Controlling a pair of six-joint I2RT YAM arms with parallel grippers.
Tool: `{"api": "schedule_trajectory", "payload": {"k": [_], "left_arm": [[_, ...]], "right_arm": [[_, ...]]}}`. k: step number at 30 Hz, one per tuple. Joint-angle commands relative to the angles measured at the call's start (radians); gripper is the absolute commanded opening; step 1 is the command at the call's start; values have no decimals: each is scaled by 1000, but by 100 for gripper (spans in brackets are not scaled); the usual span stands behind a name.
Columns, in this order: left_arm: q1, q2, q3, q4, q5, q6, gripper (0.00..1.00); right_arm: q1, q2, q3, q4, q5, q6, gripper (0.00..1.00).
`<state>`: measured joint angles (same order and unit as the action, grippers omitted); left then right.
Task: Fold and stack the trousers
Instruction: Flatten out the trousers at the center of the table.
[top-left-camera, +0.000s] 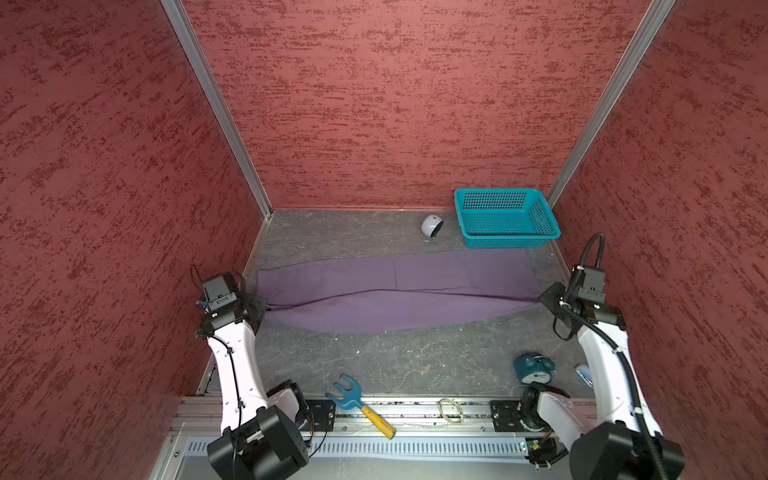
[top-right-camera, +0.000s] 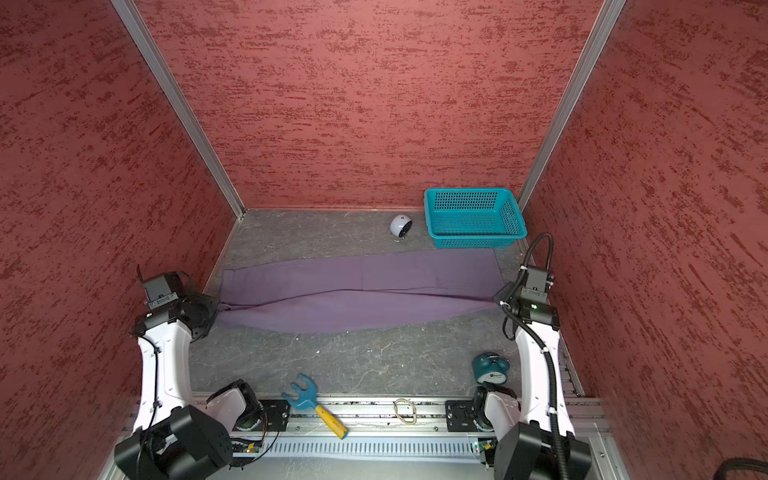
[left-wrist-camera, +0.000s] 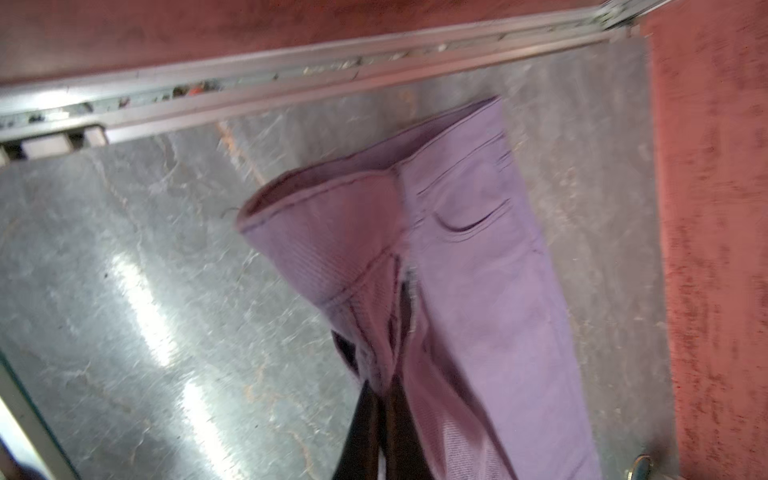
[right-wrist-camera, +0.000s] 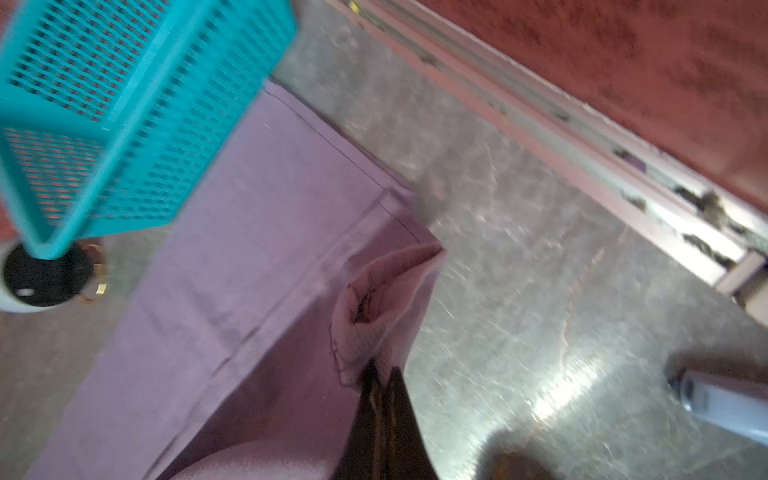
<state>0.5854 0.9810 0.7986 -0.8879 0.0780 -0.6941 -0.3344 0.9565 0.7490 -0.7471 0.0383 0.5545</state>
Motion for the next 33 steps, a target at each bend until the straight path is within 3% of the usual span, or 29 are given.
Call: {"api": "schedule_trajectory", "payload": {"k": [1,4,6,8,9,11,13,17,23,26,33], "left_arm": [[33,5,-26,-4,50,19,0],[56,11,-42,-2,78,6,0],[75,14,-45,-7,96,8,0],[102,13,-39,-18,113,12,19],[118,8,-31,-20,122,12,34],[134,-7,-8,-20,133,3,60],[129,-19,29,-18,131,-16,70],[38,13,98,12,72,-60,76],[-285,197,207,87,-214,-88,78],[-322,334,226,150,-219,-100,68],[-355,577,303,218,-213,-91,66]], "right_arm": [[-68,-28,-59,69,57,30,0],[-124,15,-90,108,49,33,4],[-152,45,-103,133,28,39,17],[-165,62,-104,151,11,46,33],[-165,60,-99,158,13,47,38],[-165,47,-67,150,15,49,41],[-165,24,-11,143,-12,44,43],[-155,61,100,135,-36,21,43],[10,231,163,180,-3,-11,27],[95,334,170,225,5,-11,15],[195,543,205,317,29,6,10]]}}
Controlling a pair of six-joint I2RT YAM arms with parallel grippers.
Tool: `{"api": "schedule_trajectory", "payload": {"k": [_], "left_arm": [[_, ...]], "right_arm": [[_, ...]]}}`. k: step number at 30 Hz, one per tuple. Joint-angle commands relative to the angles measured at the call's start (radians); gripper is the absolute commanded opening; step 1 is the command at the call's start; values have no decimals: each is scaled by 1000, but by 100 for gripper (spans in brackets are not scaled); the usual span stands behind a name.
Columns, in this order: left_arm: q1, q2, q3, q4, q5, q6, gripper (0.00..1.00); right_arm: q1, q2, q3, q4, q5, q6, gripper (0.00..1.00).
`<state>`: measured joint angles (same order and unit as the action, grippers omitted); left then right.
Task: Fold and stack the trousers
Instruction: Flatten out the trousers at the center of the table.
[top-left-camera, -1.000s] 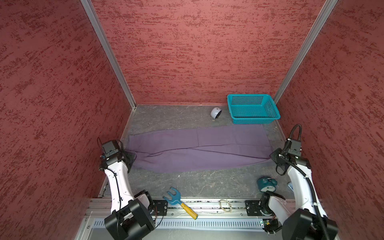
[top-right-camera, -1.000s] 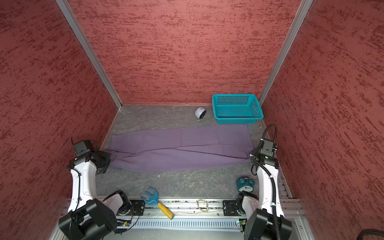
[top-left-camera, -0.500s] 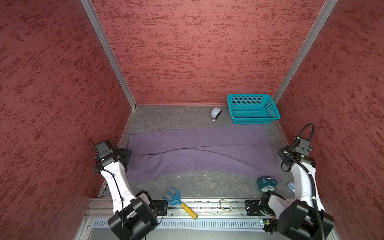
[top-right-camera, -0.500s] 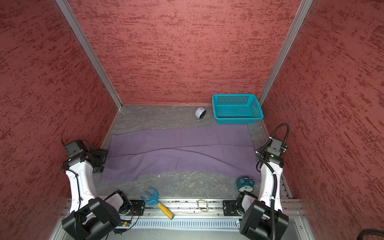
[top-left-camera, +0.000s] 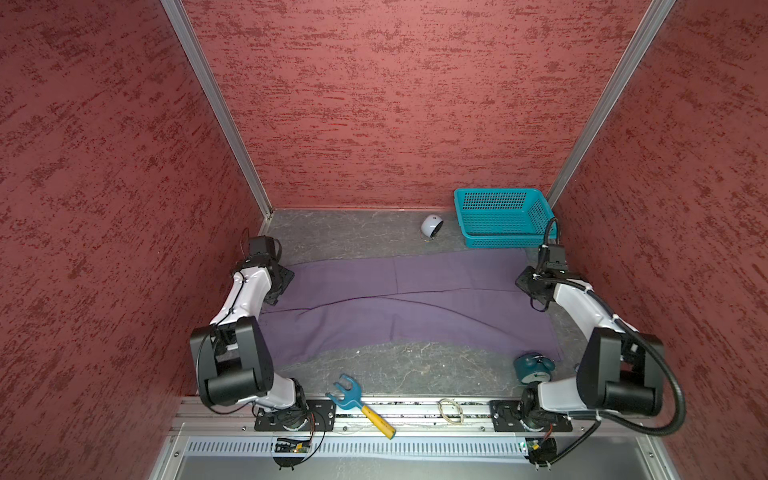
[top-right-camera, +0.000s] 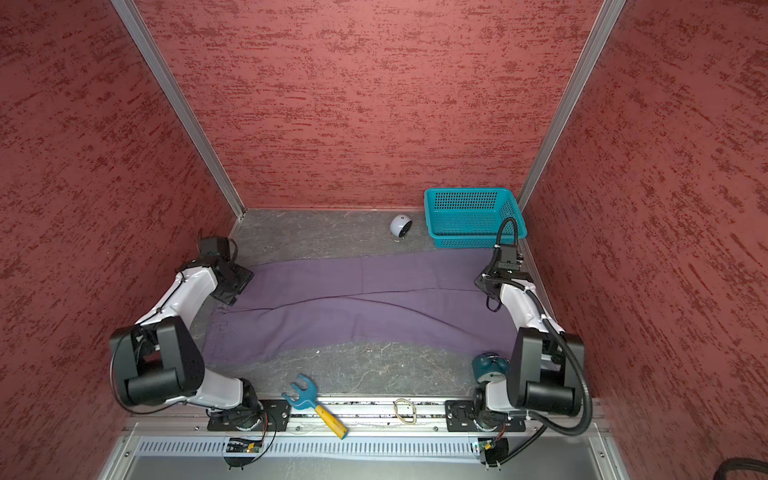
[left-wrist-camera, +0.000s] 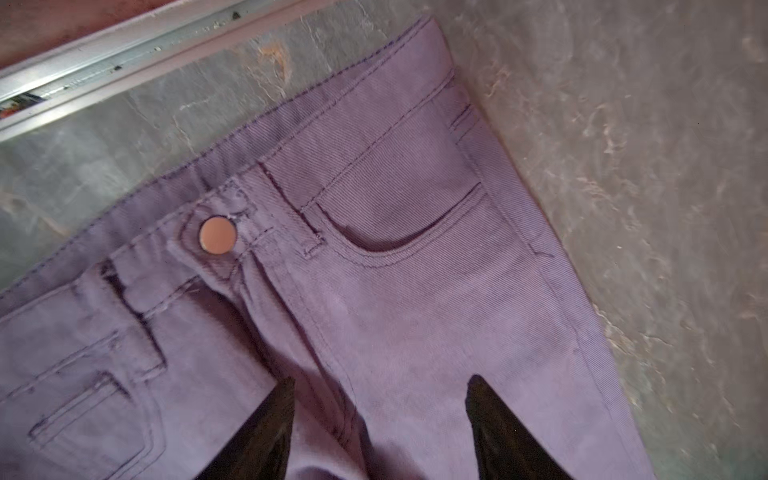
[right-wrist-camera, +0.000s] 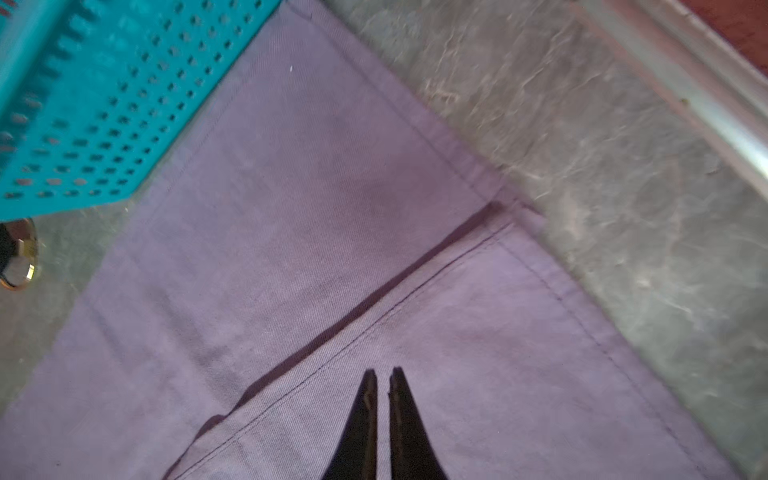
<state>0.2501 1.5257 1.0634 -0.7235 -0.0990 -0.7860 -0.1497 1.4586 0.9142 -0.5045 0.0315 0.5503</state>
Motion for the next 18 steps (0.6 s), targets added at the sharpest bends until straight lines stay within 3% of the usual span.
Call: {"api": "schedule_trajectory", "payload": {"k": [1,8,12,18], "left_arm": [[-21,57,45,63,-35,2,66],[-23,217,100,86,-44,6,72],[-25,284,132,105,-49,8,62],[-33,426,254,89,-51,38,64]], "right_arm": [[13,60,40,89,36,16,10],[21,184,70,130,42,40,14],[20,226,90,141,45,48,10],[20,247,94,156,36,59,9]]}}
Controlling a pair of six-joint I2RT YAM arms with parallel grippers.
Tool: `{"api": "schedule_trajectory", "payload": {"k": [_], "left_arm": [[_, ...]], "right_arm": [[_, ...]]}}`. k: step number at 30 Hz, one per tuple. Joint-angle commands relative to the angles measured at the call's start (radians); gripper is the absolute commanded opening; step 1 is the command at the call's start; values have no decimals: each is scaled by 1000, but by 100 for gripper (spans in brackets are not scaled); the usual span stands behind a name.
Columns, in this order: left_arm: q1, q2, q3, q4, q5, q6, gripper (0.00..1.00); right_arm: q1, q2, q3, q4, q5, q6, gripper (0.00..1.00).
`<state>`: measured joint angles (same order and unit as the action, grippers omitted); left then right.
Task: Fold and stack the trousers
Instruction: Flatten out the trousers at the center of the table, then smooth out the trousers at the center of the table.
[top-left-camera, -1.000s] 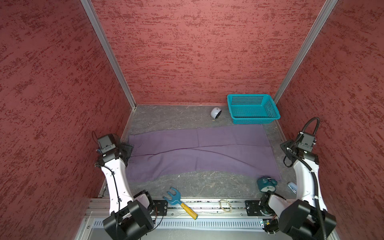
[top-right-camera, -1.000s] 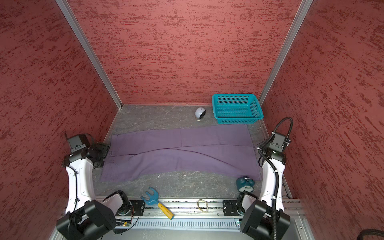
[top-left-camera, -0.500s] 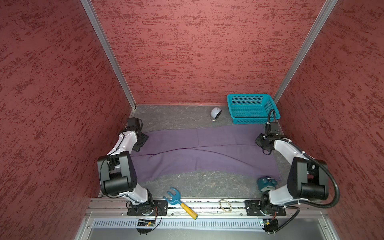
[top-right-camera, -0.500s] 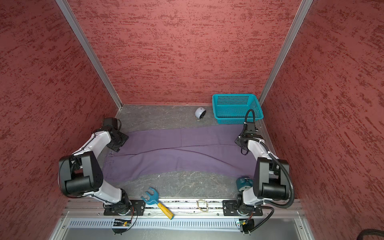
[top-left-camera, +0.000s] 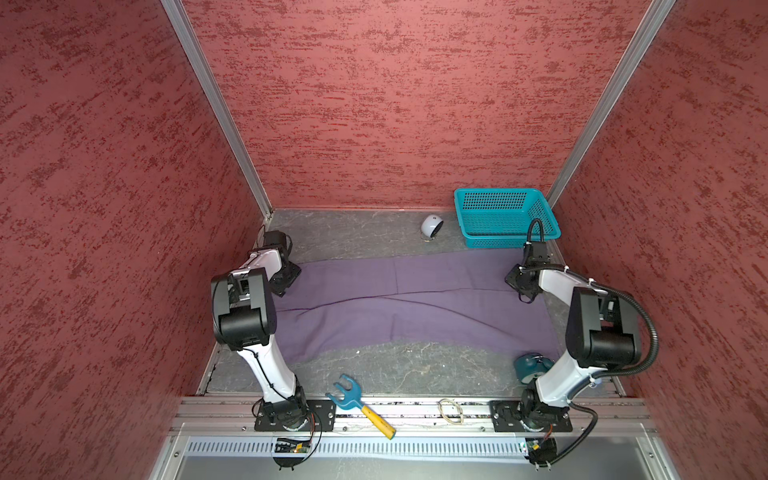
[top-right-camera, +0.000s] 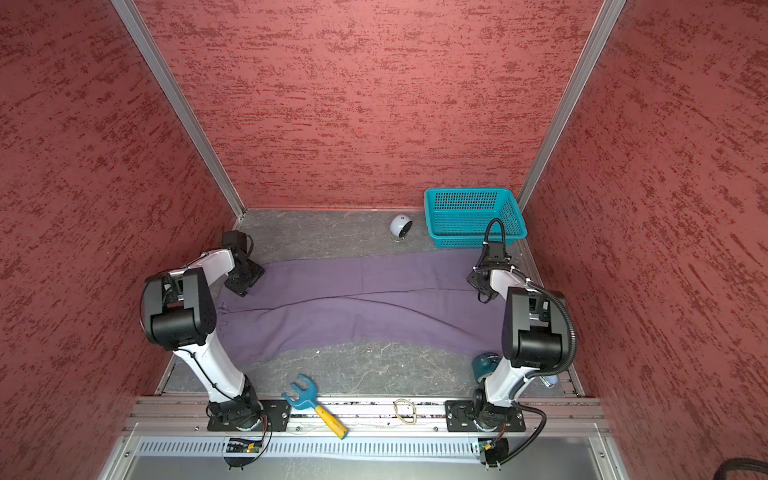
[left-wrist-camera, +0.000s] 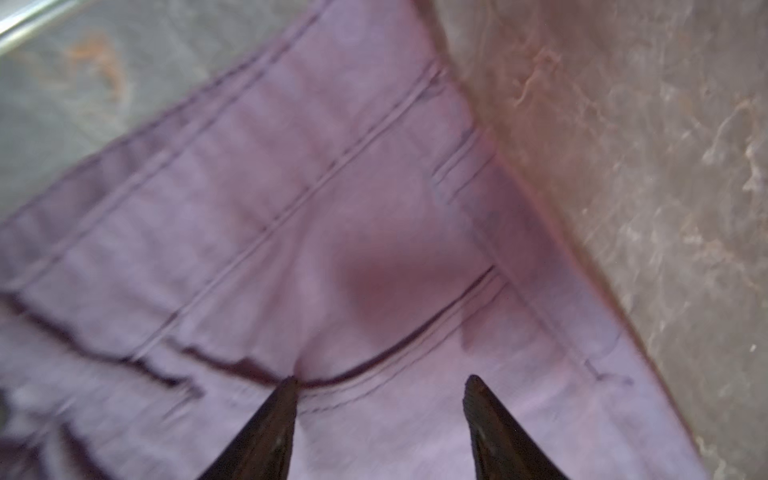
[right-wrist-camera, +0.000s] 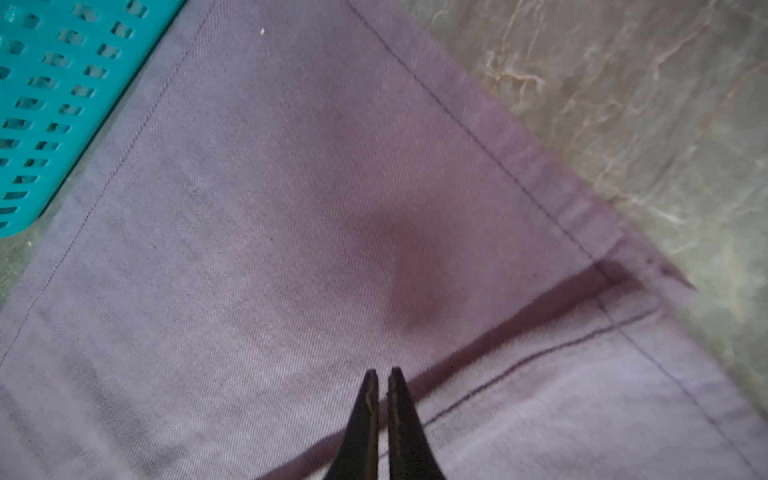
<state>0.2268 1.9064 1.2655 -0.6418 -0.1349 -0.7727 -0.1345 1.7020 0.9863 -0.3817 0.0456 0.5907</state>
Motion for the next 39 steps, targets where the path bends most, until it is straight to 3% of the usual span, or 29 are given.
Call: {"api": "schedule_trajectory", "payload": {"k": [1,4,7,13,19,26,29,31,37,39], "left_arm": [[-9,73,75,4,-13,30,59],[-6,155,162,-31,16,36,55],[-15,217,260,-58,19,50,62],[-44,371,529,-157,-23,88,62],[-46,447,668,-157,14,111,59],[-64,322,620,-77,86,185,53],[-81,210,531,-76,77,181,66],[-94,142,460,-101,33,178,69],[-98,24,313,-192,-77,173,81],[-95,8,277,-203,-94,173,83]], "right_arm": [[6,2,22,35,22,20,9],[6,0,25,32,28,20,9],[5,-2,33,29,28,18,10],[4,34,87,5,41,5,10],[-31,102,144,-15,-11,-5,12],[-37,56,146,-61,-19,-23,17],[-13,2,133,-98,7,-59,23],[13,-2,147,-147,61,-89,27],[14,46,158,-144,136,-121,57],[9,88,182,-142,152,-132,62]]}}
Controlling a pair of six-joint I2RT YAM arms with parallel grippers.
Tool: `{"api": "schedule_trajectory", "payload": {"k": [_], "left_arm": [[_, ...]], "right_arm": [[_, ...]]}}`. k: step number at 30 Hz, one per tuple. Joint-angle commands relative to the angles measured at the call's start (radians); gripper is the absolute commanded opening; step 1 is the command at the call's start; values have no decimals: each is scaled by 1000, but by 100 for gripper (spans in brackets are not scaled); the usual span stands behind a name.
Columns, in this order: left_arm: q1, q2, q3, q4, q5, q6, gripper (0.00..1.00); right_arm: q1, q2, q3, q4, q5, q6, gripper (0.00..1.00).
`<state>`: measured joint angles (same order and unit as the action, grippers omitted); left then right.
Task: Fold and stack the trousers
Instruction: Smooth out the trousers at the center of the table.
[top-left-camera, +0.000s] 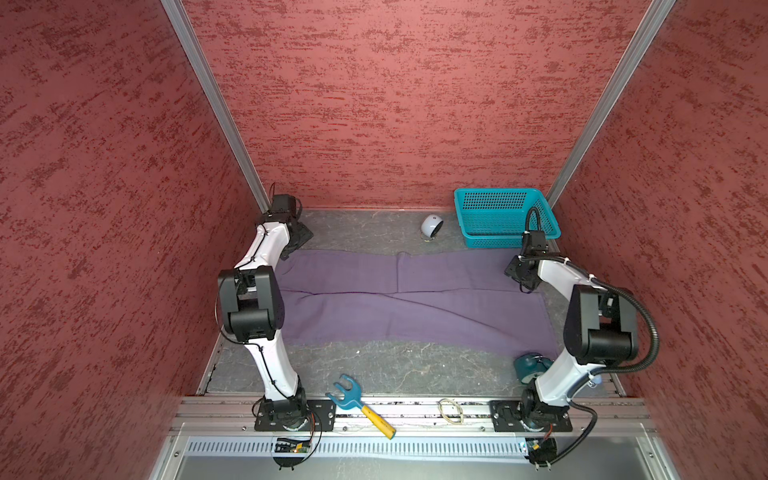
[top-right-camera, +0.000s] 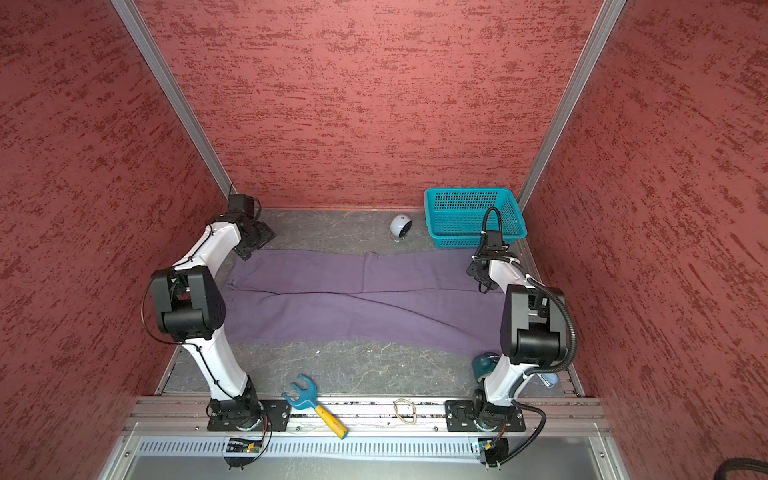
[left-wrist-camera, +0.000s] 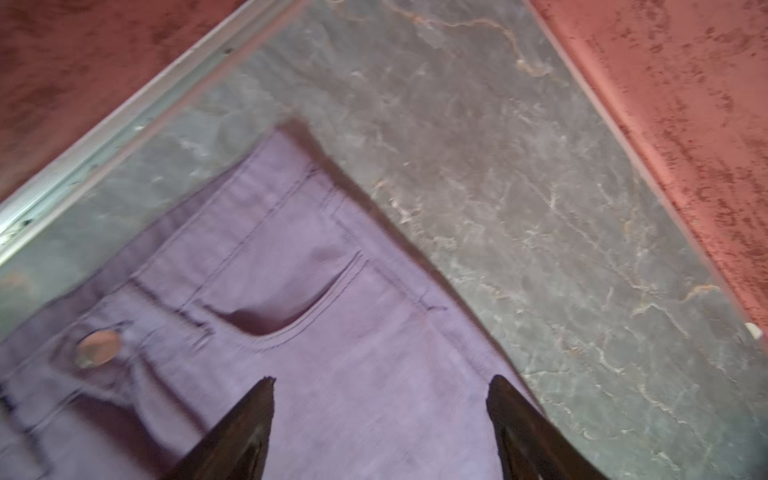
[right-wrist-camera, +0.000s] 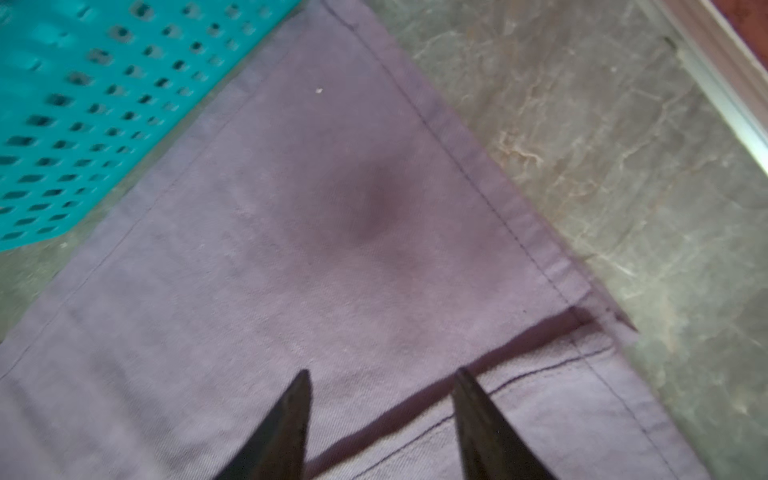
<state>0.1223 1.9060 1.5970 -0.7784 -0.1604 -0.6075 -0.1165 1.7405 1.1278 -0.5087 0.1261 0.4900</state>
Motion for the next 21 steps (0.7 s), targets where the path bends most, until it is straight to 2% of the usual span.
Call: {"api": "schedule_trajectory", "payload": {"k": [1,4,7,9,12,14,15,17,20,21], "left_arm": [[9,5,-67,-70,-76,8,83],[17,17,-91,-78,-87,8,83],[31,40,-108,-52,-64,9,77],[37,63,-101,-49,-60,9,74],[43,105,-84,-49,-50,8,72],[43,126,-72,-44,-47,8,72],[43,138,-64,-38,-44,10,71],[43,158,-46,-32,-38,12,71],[42,202,-5,-23,-25,18,69],[40,220,14,-22,-18,21,65]], "right_arm": [[-16,74,54,-16,72,-33,63],[-38,132,92,-12,68,-37,63],[-48,186,136,-9,67,-44,61],[-51,224,166,-20,65,-44,57],[-66,266,191,-31,52,-27,45],[-84,278,186,-24,42,-5,28],[-100,282,182,-19,33,9,14],[-133,284,168,2,9,32,1],[-176,293,167,25,-28,49,0],[-184,298,172,29,-36,54,0]]}}
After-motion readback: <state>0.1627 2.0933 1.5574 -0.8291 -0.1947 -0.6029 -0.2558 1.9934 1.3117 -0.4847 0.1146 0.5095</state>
